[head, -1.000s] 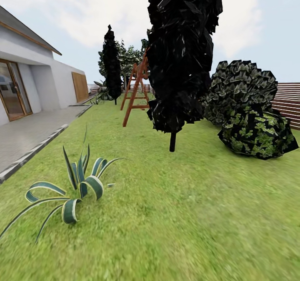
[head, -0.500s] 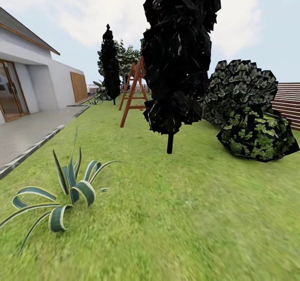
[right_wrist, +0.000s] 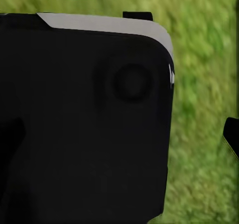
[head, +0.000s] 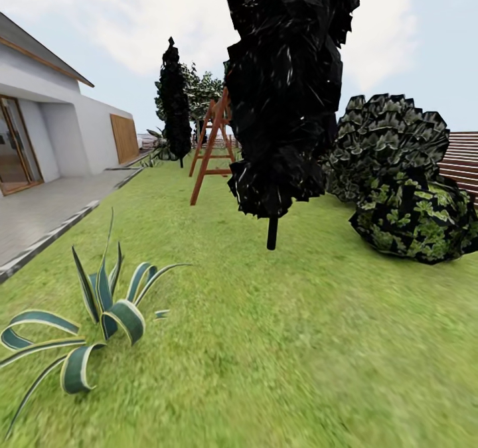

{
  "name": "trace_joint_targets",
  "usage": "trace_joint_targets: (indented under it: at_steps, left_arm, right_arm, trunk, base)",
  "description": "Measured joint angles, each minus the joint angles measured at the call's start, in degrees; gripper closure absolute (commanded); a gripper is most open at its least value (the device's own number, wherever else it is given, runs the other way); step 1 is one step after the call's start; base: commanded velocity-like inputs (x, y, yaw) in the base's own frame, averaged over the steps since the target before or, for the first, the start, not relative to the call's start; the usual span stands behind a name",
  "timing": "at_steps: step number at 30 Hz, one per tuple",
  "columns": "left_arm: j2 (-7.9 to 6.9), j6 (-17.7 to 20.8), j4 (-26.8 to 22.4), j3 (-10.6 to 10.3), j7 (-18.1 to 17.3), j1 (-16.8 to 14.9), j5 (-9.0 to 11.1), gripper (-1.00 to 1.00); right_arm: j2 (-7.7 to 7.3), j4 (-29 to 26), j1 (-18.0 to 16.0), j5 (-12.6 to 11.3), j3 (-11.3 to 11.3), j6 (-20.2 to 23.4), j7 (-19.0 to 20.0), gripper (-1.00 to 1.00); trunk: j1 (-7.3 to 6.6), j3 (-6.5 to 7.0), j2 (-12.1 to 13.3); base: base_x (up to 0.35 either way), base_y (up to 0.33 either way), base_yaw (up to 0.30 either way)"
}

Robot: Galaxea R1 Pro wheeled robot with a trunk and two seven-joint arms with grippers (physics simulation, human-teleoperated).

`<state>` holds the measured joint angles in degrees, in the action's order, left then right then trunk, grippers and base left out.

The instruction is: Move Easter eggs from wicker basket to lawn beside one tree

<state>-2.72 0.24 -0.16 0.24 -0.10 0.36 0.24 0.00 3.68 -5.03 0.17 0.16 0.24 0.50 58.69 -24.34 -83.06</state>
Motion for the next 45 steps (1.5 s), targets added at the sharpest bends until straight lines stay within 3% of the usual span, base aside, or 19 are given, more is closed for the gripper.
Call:
trace_joint_targets:
  at_steps: [45]
  left_arm:
    - [0.09,0.0,0.0,0.0,-0.01,0.0,0.05,-1.0]
  right_arm:
    - [-0.08,0.0,0.0,-0.28,-0.08,0.0,-0.02,-1.0]
  trunk:
    - [0.01,0.0,0.0]
  base:
    - [0.274,-0.172,0.0]
